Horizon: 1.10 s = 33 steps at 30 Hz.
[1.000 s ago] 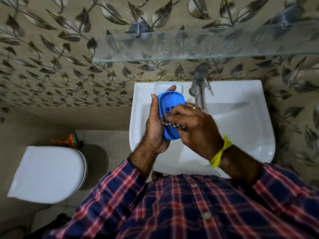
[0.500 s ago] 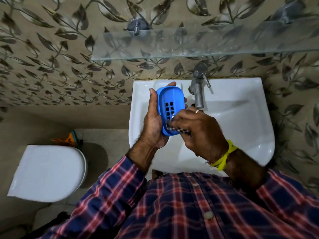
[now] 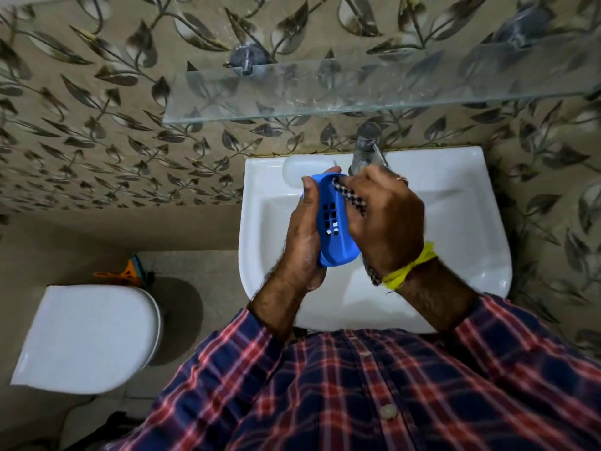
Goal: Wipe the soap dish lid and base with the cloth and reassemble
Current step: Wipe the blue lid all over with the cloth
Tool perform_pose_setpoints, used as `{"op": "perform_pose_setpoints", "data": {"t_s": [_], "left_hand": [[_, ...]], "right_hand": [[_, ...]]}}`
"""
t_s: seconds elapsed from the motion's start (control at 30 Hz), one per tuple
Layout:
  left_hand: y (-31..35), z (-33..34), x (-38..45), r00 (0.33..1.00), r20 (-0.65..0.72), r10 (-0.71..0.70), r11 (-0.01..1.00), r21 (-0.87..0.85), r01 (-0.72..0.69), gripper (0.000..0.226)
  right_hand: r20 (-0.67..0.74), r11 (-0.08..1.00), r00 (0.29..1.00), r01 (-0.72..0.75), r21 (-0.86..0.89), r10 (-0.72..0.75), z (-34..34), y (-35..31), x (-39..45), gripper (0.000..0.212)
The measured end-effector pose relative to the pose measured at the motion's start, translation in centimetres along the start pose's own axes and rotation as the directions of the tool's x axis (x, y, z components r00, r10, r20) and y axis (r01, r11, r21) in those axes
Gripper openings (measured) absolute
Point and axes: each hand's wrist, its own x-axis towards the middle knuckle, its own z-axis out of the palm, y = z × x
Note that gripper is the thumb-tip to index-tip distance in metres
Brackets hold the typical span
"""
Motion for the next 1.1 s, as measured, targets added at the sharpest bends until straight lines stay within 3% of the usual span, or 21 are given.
{"op": "perform_pose_setpoints", "data": {"t_s": [0.1,0.2,0.27,0.33,0.4,0.47,0.53,0.6,0.67,0.73,0.8,0.87,0.97,1.1], "left_hand": [[0.3,-0.2,0.1,0.996,-0.059,0.070,0.996,0.060,-0.066,0.053],[1.0,-1.1,0.4,0.990,-0.097,0.107,0.994,-0.004,-0.108,0.044],[0.8,-1.6,0.7,0.988,-0.118,0.103,0.994,-0.035,-0.108,0.041],[0.5,-2.1,0.9,0.987,-0.131,0.090,0.985,-0.138,-0.108,0.039],[0.7,-2.9,1.1,0.982,-0.166,0.089,0.963,-0.236,-0.127,0.040],[0.8,-3.3,1.6,0.973,-0.209,0.101,0.960,-0.237,-0.150,0.039],[0.4,-2.5,1.9,0.944,-0.300,0.134,0.981,-0.096,-0.170,0.033],[-0.3,-1.5,2.0,0.893,-0.403,0.202,0.978,0.140,-0.158,0.030],[-0.6,-1.0,2.0,0.874,-0.406,0.266,0.933,0.336,-0.128,0.033],[-0.4,-0.8,1.6,0.892,-0.393,0.221,0.927,0.369,-0.068,0.039],[0.2,-0.5,0.9,0.935,-0.355,-0.004,0.992,0.115,0.048,0.037],[0.5,-0.4,0.4,0.964,-0.204,-0.170,0.981,-0.123,0.147,0.062],[0.7,-0.7,0.1,0.981,0.007,-0.191,0.958,-0.218,0.188,0.074],[-0.2,-0.9,-0.2,0.987,0.015,-0.160,0.965,-0.208,0.160,0.072]], "right_hand": [[0.116,0.998,0.993,0.033,-0.056,-0.026,0.2,-0.4,-0.7,0.018],[0.306,0.997,0.952,0.030,-0.077,-0.005,0.0,-1.0,-2.7,0.020],[0.436,0.999,0.900,0.032,0.002,-0.029,0.0,-0.6,-2.9,0.025],[0.447,0.980,0.892,-0.024,0.198,-0.068,-0.6,0.7,-2.2,0.019],[0.296,0.893,0.952,-0.203,0.403,0.083,-1.2,2.3,-1.4,0.020],[0.219,0.715,0.900,-0.433,0.549,0.376,-1.0,3.5,-1.0,0.019],[0.308,0.583,0.840,-0.534,0.613,0.446,0.0,3.1,-0.9,0.014],[0.328,0.545,0.847,-0.522,0.656,0.418,0.9,2.1,-1.1,0.018],[0.290,0.519,0.857,-0.494,0.698,0.426,1.1,1.4,-1.3,0.025],[0.260,0.507,0.872,-0.459,0.730,0.416,1.0,0.9,-1.6,0.031],[0.198,0.554,0.905,-0.391,0.735,0.375,0.9,0.6,-2.0,0.031],[0.134,0.652,0.952,-0.288,0.701,0.276,1.0,0.0,-2.1,0.025],[0.136,0.748,0.980,-0.199,0.633,0.146,1.1,-0.9,-2.3,0.023],[0.035,0.955,0.998,-0.059,0.291,0.051,0.9,-0.3,-1.0,0.022]]}}
